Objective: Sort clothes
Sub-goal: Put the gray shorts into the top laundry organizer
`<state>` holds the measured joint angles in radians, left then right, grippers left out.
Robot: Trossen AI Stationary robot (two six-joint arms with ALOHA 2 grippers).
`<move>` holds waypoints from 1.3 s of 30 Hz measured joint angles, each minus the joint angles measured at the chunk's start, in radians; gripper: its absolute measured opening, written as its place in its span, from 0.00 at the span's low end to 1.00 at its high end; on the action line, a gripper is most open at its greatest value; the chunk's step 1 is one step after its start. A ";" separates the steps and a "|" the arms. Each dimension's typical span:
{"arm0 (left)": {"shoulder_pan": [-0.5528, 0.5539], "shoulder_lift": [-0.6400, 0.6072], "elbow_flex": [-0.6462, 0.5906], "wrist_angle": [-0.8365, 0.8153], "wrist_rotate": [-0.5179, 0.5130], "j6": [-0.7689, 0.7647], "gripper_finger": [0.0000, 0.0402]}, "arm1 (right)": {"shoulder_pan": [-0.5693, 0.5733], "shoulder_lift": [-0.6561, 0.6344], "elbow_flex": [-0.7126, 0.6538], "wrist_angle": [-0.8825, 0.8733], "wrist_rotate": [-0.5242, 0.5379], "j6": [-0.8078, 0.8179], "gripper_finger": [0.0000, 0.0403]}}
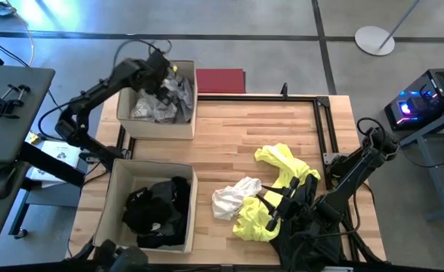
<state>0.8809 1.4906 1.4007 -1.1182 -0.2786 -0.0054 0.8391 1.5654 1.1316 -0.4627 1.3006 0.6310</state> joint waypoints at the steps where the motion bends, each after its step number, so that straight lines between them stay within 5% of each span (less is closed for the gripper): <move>1: 0.008 -0.002 0.029 -0.006 0.000 -0.001 0.52 | 0.000 0.000 0.000 0.000 0.000 0.000 0.35; 9: -0.030 -0.051 0.244 -0.032 0.009 0.022 0.55 | 0.000 0.000 0.000 0.001 0.000 0.000 0.35; 15: -0.058 -0.042 0.227 -0.123 0.234 0.043 0.49 | 0.000 0.000 0.000 0.004 0.000 0.002 0.35; 27: 0.017 0.189 -0.015 -0.096 0.165 -0.017 0.23 | 0.000 0.001 -0.001 -0.003 -0.003 0.020 0.35; 30: -0.011 0.216 0.003 -0.100 0.037 -0.015 0.18 | 0.000 0.001 -0.001 -0.003 -0.003 0.020 0.35; 39: -0.047 0.123 0.238 -0.240 0.038 0.007 0.16 | -0.001 0.001 -0.001 -0.004 -0.003 0.020 0.35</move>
<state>0.8341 1.6133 1.6385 -1.3582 -0.2406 0.0012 0.8379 1.5661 1.1309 -0.4664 1.2972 0.6506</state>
